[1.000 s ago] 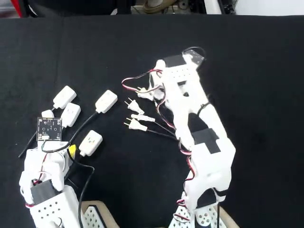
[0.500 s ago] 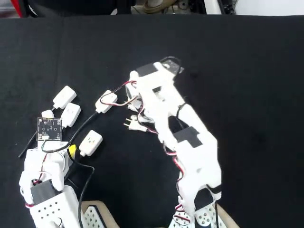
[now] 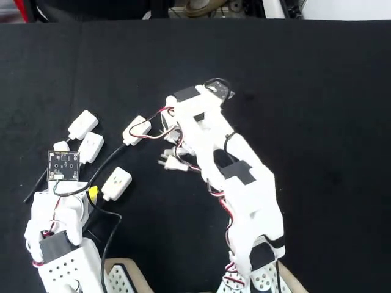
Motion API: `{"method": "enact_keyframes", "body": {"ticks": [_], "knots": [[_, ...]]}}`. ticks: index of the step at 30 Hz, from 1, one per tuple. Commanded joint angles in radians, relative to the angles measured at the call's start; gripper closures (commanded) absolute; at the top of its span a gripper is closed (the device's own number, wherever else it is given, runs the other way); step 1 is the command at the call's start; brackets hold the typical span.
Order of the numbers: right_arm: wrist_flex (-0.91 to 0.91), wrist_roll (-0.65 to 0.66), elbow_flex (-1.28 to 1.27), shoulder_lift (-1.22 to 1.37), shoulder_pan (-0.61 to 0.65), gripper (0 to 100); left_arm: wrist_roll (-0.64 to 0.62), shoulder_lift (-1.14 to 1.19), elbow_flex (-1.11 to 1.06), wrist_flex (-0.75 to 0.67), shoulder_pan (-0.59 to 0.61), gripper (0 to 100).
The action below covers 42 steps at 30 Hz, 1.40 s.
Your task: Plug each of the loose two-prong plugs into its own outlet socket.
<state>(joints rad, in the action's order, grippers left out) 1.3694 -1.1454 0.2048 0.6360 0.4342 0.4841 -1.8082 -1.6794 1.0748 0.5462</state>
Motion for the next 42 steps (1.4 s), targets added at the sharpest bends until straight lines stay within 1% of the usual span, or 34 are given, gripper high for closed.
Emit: {"method": "enact_keyframes", "body": {"ticks": [1,5,9,11,12,16,18,19,21,24,26,28,30,31,34,37,42], "knots": [[-0.006,0.066,0.033,0.004,-0.032,98.6,0.008,-0.011,-0.018,-0.011,-0.013,68],[0.081,0.133,0.062,0.004,-0.020,98.6,0.008,-0.011,-0.018,-0.011,-0.013,68],[0.204,0.273,0.150,0.004,-0.018,98.6,0.008,-0.011,-0.018,-0.011,-0.013,68],[0.239,0.414,0.185,0.008,-0.040,98.6,0.008,-0.011,-0.018,-0.011,-0.013,68],[0.242,0.505,0.194,0.008,-0.055,98.6,0.008,-0.011,-0.018,-0.011,-0.013,68],[0.241,0.956,0.208,0.010,-0.117,98.5,0.008,-0.011,-0.018,-0.011,-0.013,68],[0.239,1.135,0.203,0.010,-0.124,98.5,0.008,-0.011,-0.018,-0.011,-0.013,68],[0.239,1.200,0.200,0.012,-0.124,98.5,0.008,-0.011,-0.018,-0.011,-0.013,68],[0.230,1.284,0.185,0.021,-0.120,98.4,0.008,-0.011,-0.018,-0.011,-0.013,68],[0.149,1.369,0.143,0.050,-0.118,98.4,0.008,-0.011,-0.019,-0.011,-0.013,68],[0.100,1.455,0.111,0.070,-0.120,98.4,0.008,-0.011,-0.019,-0.011,-0.013,68],[0.097,1.570,0.094,0.081,-0.118,98.3,0.008,-0.011,-0.019,-0.011,-0.013,68],[0.140,1.680,0.107,0.079,-0.101,97.6,0.009,-0.011,-0.019,-0.011,-0.013,68],[0.178,1.714,0.119,0.073,-0.091,95.9,0.009,-0.011,-0.019,-0.011,-0.013,68],[0.269,1.720,0.130,0.059,-0.043,88.1,0.009,-0.011,-0.019,-0.011,-0.013,68],[0.316,1.726,0.105,0.071,0.000,82.5,0.009,-0.011,-0.019,-0.011,-0.013,68],[0.319,1.728,0.090,0.073,0.005,81.4,0.009,-0.011,-0.019,-0.011,-0.013,68]]}}
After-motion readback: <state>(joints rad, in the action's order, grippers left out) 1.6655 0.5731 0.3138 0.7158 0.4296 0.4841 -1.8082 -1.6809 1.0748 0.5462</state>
